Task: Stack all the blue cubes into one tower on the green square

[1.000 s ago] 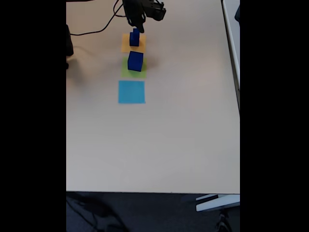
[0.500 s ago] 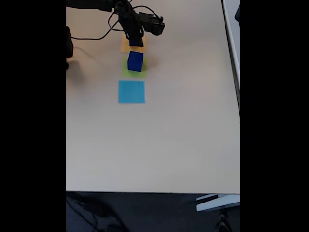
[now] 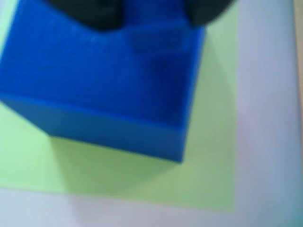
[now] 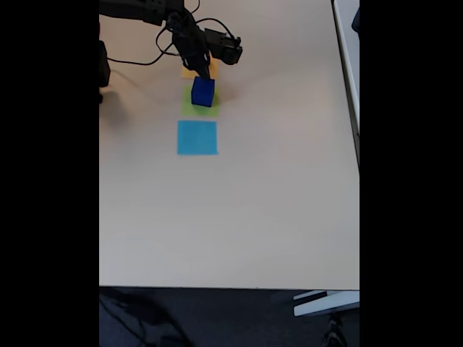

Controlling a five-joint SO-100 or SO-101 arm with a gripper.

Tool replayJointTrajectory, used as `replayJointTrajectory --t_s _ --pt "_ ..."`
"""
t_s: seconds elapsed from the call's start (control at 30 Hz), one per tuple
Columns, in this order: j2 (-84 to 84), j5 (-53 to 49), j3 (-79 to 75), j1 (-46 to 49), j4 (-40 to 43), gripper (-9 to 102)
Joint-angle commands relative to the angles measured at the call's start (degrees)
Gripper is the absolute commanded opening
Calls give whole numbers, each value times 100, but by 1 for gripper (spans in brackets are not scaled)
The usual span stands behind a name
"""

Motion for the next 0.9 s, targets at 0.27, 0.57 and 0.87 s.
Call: replayJointTrajectory --t_s 0.27,0.57,0.87 --pt "413 -149 70 308 -185 0" --pt "422 35 62 141 -176 0" --pt "422 97 70 88 -176 9"
